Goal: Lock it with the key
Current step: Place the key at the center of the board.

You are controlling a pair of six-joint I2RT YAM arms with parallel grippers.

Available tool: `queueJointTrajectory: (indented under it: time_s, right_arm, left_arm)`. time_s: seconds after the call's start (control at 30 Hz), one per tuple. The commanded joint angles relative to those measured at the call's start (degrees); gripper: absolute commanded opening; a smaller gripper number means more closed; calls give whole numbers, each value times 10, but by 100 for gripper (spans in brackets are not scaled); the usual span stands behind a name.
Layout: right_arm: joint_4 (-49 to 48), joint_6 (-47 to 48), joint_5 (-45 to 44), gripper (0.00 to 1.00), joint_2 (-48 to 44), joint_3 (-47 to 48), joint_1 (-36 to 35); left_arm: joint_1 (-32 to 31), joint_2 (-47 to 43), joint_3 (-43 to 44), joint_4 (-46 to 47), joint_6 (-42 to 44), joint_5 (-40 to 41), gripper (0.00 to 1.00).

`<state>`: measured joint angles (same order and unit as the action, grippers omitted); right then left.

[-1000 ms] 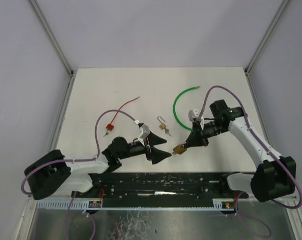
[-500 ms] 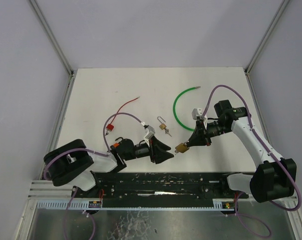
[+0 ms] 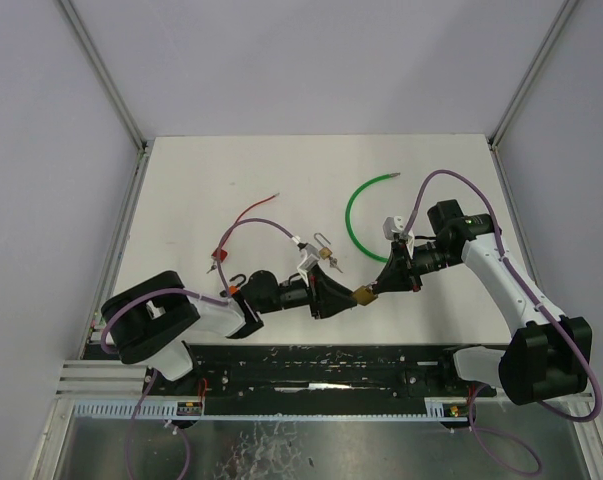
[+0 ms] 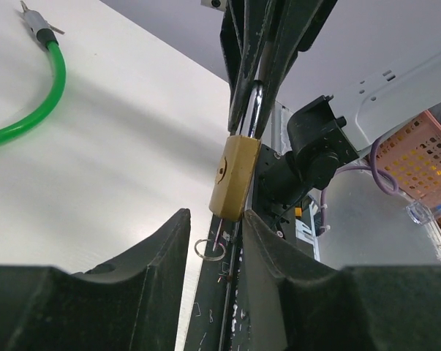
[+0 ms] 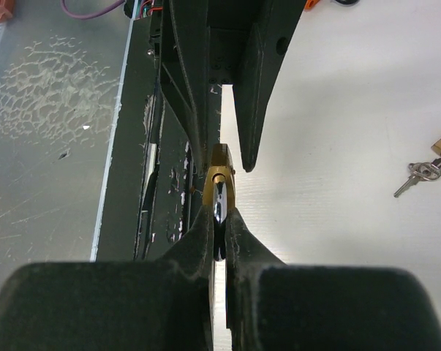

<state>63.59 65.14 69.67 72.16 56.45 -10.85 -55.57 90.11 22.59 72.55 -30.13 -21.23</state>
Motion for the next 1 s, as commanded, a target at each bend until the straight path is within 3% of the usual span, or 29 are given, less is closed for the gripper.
queueJointTrajectory:
  time_s: [0.0,0.4,0.63,0.83,0.93,0.97]
  right_arm:
    - [15,8,45,0,-4,18,1]
    - [16,9,46,0,-2,18,1]
    - [17,10,47,0,0,17,2]
    - [23,18,48,0,4,16,1]
    - [25,20,48,0,5,16,2]
    - [25,21,48,0,4,16,2]
  left_arm:
    - [-3,3,12,17,5,-16,33]
    - [-3,-14,4,-13,32,-36,36]
    - [-3,-4,20,-29,31,-42,29]
    - [-2,-3,26,-33,31,-47,20]
    - [-2,-1,36,-44,35,-58,1]
    - [-2,-2,38,-50,38,-59,0]
